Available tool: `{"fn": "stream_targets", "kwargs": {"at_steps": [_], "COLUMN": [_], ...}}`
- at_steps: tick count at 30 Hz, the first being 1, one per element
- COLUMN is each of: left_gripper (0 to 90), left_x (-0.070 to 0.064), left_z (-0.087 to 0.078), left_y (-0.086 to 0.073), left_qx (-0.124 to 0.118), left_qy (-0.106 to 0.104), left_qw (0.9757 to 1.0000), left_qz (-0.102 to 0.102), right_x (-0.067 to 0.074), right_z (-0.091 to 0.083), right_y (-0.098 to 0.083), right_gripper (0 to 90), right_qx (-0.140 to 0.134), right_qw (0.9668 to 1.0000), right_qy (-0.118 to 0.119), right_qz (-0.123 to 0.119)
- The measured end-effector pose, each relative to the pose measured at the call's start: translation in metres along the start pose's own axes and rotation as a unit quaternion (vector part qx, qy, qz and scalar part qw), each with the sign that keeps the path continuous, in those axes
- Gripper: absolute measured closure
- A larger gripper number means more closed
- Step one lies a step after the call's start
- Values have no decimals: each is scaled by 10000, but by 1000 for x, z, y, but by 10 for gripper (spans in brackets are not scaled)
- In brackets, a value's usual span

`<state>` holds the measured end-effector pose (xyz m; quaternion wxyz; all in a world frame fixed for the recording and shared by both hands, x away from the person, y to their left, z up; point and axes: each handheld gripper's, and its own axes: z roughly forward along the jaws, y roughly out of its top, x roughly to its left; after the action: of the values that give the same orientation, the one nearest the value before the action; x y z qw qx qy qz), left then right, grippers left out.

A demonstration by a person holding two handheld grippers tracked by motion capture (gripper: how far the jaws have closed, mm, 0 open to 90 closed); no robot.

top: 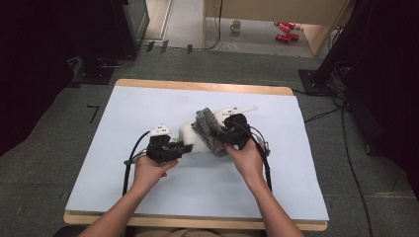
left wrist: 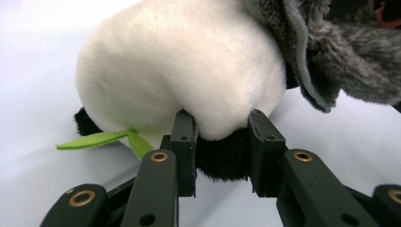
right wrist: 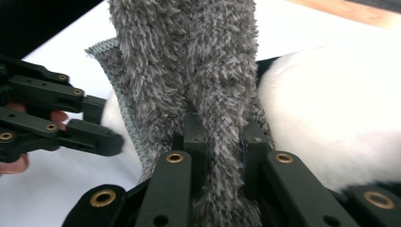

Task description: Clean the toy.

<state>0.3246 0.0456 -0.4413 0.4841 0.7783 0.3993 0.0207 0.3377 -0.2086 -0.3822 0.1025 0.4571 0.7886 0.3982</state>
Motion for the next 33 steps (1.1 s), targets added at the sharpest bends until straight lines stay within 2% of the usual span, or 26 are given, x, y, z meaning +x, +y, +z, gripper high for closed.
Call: {"fn": "stream_targets", "kwargs": {"at_steps": [3, 12, 15, 21, 23, 26, 29, 33], "left_gripper": [685, 687, 687, 687, 687, 687, 687, 686], "left_x": [4, 12, 15, 16, 16, 17, 18, 19], "left_z": [-1, -3, -4, -4, -4, -5, -5, -5], "left_y": [0, 2, 2, 2, 1, 1, 1, 1], "left_qx": [-5, 2, 19, 56, 88, 96, 82, 53], "left_qy": [-12, 7, 2, 10, 15, 9, 9, 7], "left_qw": [10000, 10000, 9999, 10000, 9999, 9999, 10000, 10000], "left_qz": [-63, -76, -116, -76, -52, -56, -52, -75], "right_x": [-2, -24, -36, -61, -68, -77, -79, -66], "right_z": [-6, -27, -36, -40, -41, -43, -49, -61], "right_y": [2, 4, 3, -7, -11, -15, -14, -4], "right_gripper": [787, 785, 783, 783, 783, 784, 785, 786], "right_qx": [-67, -357, -461, -585, -548, -517, -575, -707], "right_qw": [9999, 9987, 9972, 9936, 9924, 9908, 9902, 9913], "right_qy": [-107, -229, -368, -482, -574, -575, -498, -327], "right_qz": [-39, 295, 463, 837, 940, 1109, 1173, 1061]}}
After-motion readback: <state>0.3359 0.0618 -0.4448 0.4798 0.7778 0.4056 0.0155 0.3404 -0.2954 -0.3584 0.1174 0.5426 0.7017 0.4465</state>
